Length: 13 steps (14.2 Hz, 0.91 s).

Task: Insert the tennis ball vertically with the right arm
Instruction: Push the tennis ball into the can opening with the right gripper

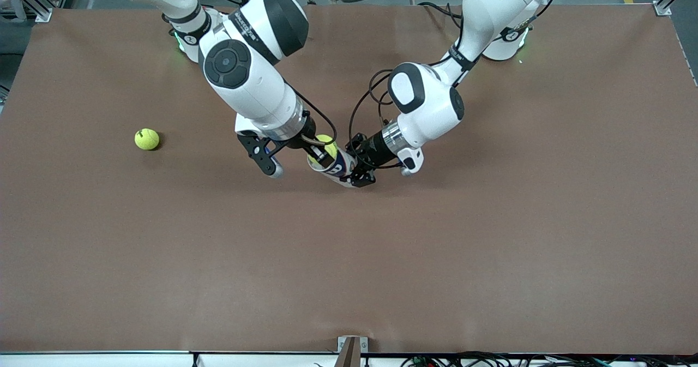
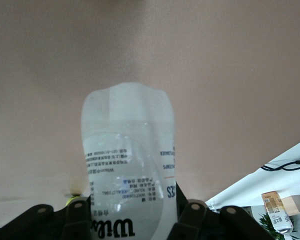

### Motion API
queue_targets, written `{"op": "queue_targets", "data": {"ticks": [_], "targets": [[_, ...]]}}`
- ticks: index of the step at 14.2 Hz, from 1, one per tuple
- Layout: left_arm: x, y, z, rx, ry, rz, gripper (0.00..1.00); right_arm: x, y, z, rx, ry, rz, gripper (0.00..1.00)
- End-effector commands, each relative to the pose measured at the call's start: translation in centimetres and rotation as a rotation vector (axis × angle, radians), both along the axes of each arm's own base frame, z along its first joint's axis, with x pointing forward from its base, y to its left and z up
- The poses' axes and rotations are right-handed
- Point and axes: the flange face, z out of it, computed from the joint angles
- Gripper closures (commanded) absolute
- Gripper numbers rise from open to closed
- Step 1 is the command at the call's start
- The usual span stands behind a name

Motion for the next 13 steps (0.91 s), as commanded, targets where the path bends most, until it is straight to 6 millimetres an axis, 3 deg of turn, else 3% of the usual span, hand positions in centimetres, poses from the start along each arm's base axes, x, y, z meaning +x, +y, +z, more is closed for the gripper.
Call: {"op": "queue_targets", "data": {"ticks": [1, 4, 6, 7, 8, 9, 13], "targets": [[0.16, -0.50, 0.73, -0.023, -0.002, 0.013, 0.48, -0.09, 0.33, -0.57, -0.032, -0.008, -0.008, 0.94], [0.16, -0.50, 0.73, -0.023, -0.001, 0.014, 0.47, -0.05, 0.48, -1.22, -0.040, -0.003, -0.005, 0.93], [0.16, -0.50, 0.73, -0.023, -0.001, 0.014, 0.46, -0.04, 0.50, -1.14, -0.038, -0.003, -0.005, 0.85], [0.16, -0.50, 0.73, -0.023, -0.001, 0.014, 0.46, -0.05, 0.48, -1.04, -0.039, -0.005, -0.005, 0.67], [0.16, -0.50, 0.73, -0.023, -0.001, 0.014, 0.46, -0.04, 0.49, -1.02, -0.038, -0.007, -0.005, 0.28], [0.15, -0.52, 0.72, -0.024, 0.000, 0.013, 0.46, 0.01, 0.42, -1.02, -0.038, -0.007, -0.007, 0.00], [0.11, -0.69, 0.86, -0.025, -0.004, 0.011, 0.45, 0.50, -0.14, -0.67, -0.040, -0.015, -0.009, 0.00]]}}
